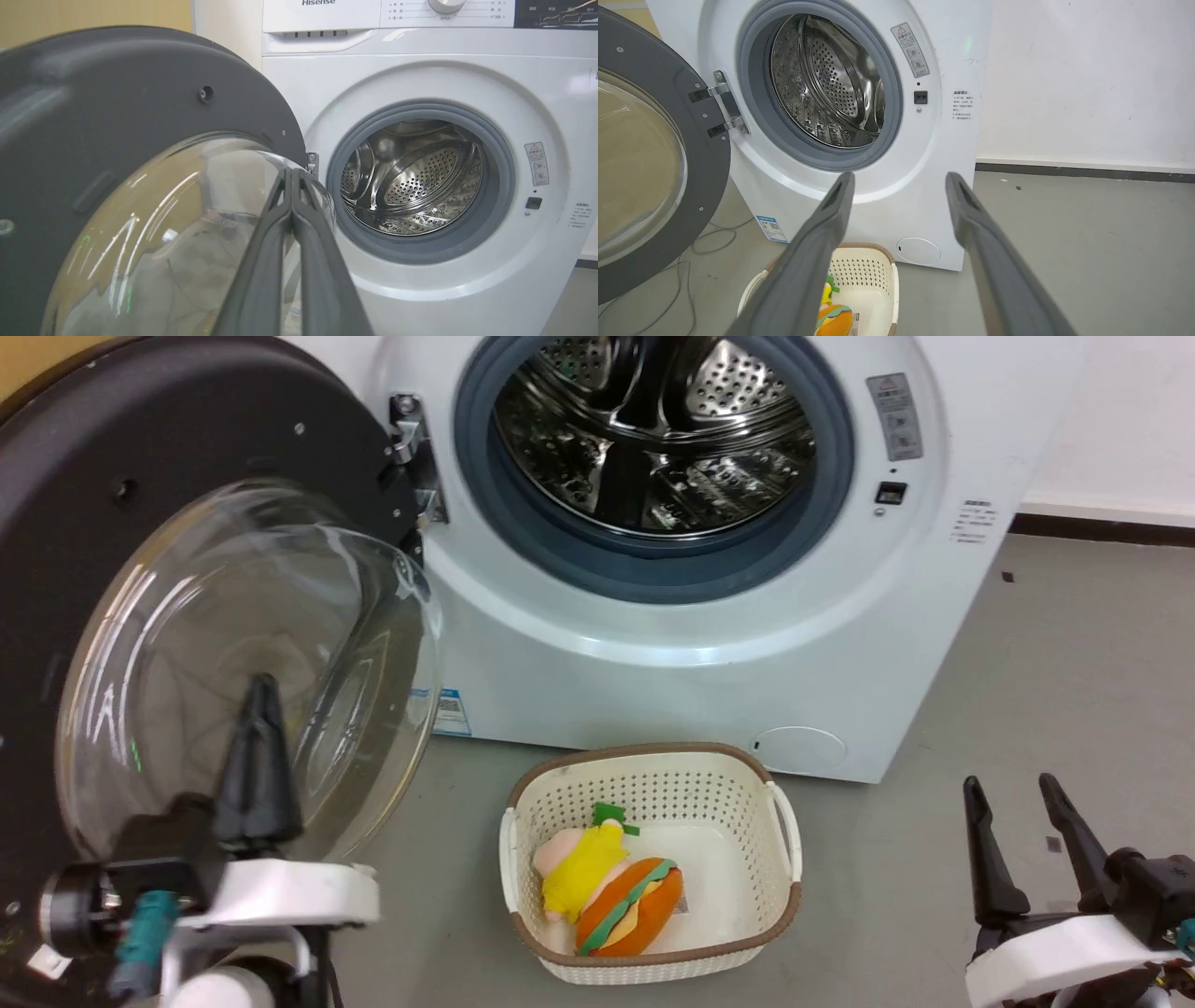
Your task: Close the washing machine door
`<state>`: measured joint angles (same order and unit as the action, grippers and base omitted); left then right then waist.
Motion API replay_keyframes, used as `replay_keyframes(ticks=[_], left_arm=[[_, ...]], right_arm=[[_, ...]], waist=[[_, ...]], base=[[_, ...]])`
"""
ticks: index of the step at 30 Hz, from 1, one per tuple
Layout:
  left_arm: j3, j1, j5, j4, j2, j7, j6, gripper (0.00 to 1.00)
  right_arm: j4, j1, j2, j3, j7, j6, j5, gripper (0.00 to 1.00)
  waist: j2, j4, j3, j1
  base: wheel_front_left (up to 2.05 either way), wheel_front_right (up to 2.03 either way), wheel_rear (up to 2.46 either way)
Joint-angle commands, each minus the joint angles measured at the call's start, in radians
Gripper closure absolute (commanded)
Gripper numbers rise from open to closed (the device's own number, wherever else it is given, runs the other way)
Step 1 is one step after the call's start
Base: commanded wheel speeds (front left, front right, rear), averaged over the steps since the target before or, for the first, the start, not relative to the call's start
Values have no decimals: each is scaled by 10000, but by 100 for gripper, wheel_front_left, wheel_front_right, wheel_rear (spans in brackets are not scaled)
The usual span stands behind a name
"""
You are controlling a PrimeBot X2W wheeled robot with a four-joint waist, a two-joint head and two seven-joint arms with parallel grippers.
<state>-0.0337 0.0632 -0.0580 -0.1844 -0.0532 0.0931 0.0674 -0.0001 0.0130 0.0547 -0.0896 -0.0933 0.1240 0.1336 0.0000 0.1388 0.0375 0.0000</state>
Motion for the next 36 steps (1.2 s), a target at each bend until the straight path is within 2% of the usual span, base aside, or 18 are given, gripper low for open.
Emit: replay_keyframes(ticks=[1, 15, 22, 23, 29, 36], left_arm=[[-133, 248, -123, -188, -28, 108, -42, 100], [-2779, 1919, -1808, -459, 29, 400, -1111, 100], [-4006, 2836, -2592, 190, -117, 547, -1361, 100], [-4327, 3166, -2993, 725, -405, 609, -1408, 100], [-4692, 3890, -3971, 2203, -1205, 474, -1480, 100], [-5207, 4931, -5426, 4253, -2074, -747, -1515, 100]], right_arm=[[34, -166, -17, -50, -107, 27, 90, 0], [155, -260, -22, -426, -399, 34, 406, 0], [250, -319, -25, -575, -546, 38, 603, 0], [276, -330, -26, -646, -608, 40, 678, 0], [324, -391, -28, -755, -734, 43, 800, 0], [385, -474, -31, -847, -879, 47, 976, 0]], waist=[[0, 105, 48, 0], [0, 1035, 340, 0], [0, 1500, 426, 0], [0, 1699, 475, 0], [0, 2033, 608, 0], [0, 2296, 744, 0]], base=[[0, 0, 0], [0, 0, 0], [0, 0, 0], [0, 0, 0], [0, 0, 0], [0, 0, 0]])
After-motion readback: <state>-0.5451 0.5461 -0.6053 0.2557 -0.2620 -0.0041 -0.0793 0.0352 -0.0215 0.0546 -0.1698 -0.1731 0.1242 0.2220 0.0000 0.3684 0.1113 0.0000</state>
